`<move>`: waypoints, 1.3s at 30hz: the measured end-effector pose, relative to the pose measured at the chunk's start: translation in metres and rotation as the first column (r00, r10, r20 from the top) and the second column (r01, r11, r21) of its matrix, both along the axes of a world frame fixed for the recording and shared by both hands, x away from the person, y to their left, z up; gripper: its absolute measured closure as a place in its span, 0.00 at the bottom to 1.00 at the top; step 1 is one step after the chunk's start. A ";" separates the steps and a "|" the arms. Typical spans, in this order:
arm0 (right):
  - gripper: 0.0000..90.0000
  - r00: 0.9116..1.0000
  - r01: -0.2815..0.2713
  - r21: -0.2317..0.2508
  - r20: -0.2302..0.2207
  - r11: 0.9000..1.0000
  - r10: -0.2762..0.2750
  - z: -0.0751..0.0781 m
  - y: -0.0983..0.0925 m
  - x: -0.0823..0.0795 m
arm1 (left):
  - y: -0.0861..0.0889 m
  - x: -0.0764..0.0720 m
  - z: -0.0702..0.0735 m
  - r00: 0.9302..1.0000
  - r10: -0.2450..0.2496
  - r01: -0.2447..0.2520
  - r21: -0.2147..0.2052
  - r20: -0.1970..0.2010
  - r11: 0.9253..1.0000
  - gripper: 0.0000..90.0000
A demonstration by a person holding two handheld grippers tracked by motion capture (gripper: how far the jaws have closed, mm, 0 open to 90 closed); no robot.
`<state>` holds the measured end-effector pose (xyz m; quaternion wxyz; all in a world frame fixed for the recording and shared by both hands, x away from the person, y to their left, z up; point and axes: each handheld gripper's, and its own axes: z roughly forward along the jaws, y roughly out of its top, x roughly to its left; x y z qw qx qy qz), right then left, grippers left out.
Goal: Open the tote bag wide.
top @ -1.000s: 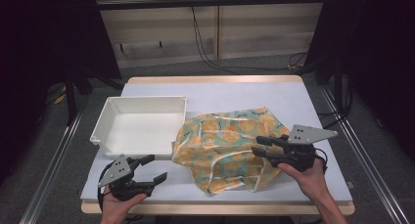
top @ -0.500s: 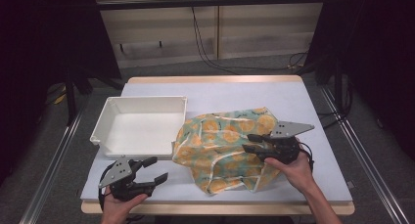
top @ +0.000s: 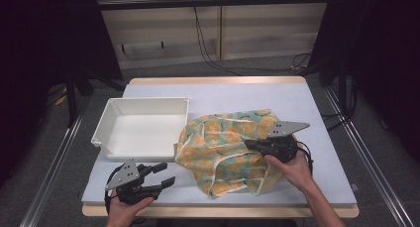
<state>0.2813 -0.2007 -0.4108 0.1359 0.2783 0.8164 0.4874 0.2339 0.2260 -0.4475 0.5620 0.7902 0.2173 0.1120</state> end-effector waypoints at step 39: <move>1.00 1.000 0.017 0.098 -0.006 0.995 -0.016 0.033 -0.002 0.033 | -0.162 0.064 0.015 0.984 -0.181 0.180 0.036 0.007 0.983 0.49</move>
